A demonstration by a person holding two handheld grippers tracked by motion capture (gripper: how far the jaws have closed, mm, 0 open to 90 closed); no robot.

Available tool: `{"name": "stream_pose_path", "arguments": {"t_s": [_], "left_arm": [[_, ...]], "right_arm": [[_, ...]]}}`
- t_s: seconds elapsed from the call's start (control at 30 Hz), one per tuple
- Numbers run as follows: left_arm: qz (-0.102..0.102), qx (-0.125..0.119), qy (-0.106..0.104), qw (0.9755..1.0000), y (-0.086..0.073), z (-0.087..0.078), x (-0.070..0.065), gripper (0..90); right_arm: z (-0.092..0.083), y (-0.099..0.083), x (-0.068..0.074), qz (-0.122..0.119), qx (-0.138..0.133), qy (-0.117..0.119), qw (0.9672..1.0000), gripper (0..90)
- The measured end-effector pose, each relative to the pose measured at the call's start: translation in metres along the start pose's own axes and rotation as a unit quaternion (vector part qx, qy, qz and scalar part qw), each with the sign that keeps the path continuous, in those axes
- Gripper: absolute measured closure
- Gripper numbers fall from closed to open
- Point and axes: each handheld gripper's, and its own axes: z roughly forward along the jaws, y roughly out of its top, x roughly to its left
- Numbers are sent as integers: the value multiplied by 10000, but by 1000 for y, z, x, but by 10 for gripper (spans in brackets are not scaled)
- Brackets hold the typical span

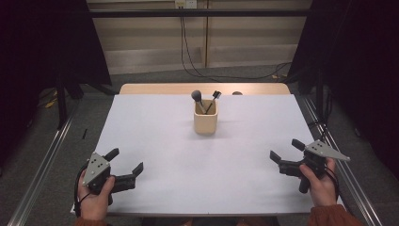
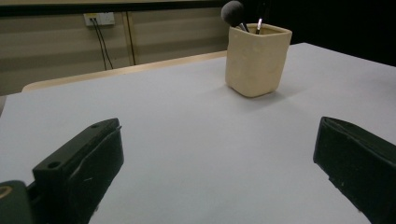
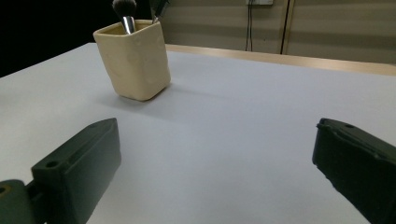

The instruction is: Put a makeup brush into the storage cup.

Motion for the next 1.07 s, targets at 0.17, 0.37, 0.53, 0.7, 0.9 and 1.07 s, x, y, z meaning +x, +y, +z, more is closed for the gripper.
{"name": "stream_pose_path", "arguments": {"t_s": [0.17,0.37,0.53,0.7,0.9,1.07], "left_arm": [[-34,-25,14,10000,0,0,0,18],[-30,-24,25,10000,-1,-1,1,18],[-29,-6,29,10000,-1,-3,1,18],[0,26,17,10000,-2,-2,1,18],[-38,51,15,10000,-2,0,1,18],[14,67,-41,10000,-2,2,0,18]], "right_arm": [[-7,-6,0,-71,-4,-105,9999,8],[-14,-12,1,-31,-31,-103,9999,8],[-18,-18,0,7,-17,-95,10000,6],[-23,-21,-4,26,3,-50,10000,6],[-25,-21,-4,-2,-13,-33,10000,5],[-25,-21,-7,84,-22,-43,10000,5]]}}
